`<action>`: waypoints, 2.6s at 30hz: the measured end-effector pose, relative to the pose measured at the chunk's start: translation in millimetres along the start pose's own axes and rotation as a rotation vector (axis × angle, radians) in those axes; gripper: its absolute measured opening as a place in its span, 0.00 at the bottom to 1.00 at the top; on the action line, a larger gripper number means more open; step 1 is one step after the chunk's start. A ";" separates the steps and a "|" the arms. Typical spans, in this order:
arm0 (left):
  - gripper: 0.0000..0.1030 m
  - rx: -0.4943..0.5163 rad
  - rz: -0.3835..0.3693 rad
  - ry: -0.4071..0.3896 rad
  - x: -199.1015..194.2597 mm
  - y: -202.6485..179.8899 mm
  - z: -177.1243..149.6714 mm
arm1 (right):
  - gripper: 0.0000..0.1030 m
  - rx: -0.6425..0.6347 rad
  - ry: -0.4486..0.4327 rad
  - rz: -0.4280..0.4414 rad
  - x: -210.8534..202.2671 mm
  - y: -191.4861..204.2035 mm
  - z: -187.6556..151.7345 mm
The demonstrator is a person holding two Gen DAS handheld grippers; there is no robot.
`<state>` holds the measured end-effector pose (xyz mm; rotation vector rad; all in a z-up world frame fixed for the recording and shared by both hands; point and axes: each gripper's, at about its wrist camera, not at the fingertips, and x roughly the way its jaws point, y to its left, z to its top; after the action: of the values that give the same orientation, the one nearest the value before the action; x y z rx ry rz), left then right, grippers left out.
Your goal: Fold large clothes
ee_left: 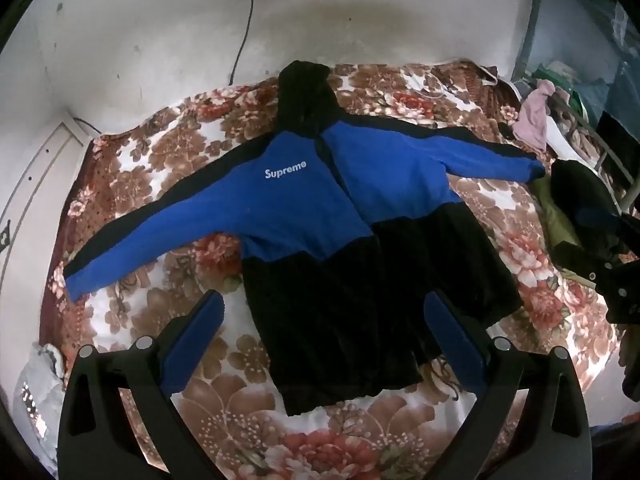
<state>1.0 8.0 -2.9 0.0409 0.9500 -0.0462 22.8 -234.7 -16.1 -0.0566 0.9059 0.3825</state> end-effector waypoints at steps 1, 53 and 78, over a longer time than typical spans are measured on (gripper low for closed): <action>0.95 -0.005 -0.004 0.002 -0.1 0.4 -0.4 | 0.96 0.001 0.001 -0.002 -0.5 -0.2 -4.4; 0.95 -0.044 0.083 -0.004 -35.1 -60.2 11.9 | 0.96 -0.140 0.072 0.027 -33.9 -36.6 12.1; 0.95 -0.036 -0.086 -0.010 190.0 109.0 199.9 | 0.96 0.036 0.123 -0.126 186.3 -41.9 189.5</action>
<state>280.0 101.7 -39.8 -0.0338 0.9424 -0.1083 283.9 -178.5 -47.9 -0.1040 1.0254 0.2474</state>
